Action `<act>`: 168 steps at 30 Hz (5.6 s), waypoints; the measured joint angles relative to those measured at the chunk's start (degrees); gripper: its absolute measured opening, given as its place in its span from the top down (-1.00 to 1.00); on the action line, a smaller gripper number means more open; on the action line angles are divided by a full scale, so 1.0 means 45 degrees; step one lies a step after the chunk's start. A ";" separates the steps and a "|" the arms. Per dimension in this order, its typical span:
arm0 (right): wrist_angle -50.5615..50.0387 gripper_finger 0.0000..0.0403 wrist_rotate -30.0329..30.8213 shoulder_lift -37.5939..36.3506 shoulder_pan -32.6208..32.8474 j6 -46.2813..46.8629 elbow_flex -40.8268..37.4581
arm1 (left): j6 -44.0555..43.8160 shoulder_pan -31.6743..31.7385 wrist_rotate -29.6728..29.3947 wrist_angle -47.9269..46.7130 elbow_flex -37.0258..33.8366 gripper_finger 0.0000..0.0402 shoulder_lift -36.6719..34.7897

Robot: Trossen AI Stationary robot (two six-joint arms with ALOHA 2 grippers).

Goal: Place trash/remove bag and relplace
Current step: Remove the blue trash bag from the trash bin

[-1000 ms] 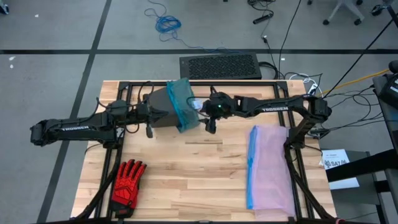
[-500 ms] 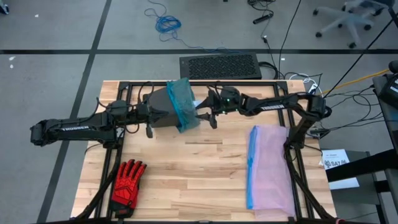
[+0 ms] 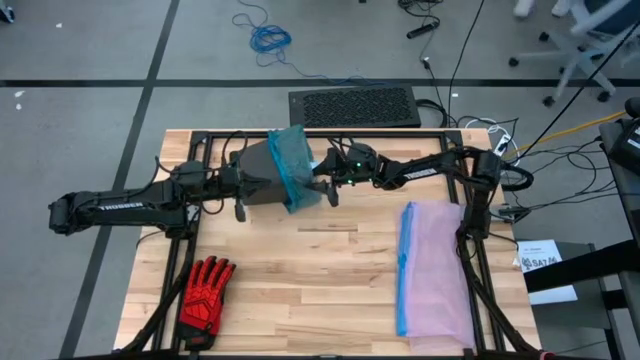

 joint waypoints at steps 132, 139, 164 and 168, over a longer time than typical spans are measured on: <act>-2.6142 1.00 0.5841 0.2963 0.0348 -1.3173 1.7514 | 0.0199 0.0000 -0.0121 -0.0452 0.0000 1.00 -0.0429; -2.6267 1.00 0.5653 0.4018 0.0313 -1.3423 1.7495 | 0.0194 -0.0001 -0.0121 -0.0573 0.0000 1.00 -0.0432; -2.3530 1.00 0.4702 0.4629 0.0951 -1.4003 1.7495 | 0.0209 0.0000 -0.0117 -0.0593 0.0000 1.00 -0.0431; -2.4294 1.00 0.5183 0.4071 0.0862 -1.4530 1.7505 | 0.0209 0.0000 -0.0117 -0.0653 0.0000 1.00 -0.0432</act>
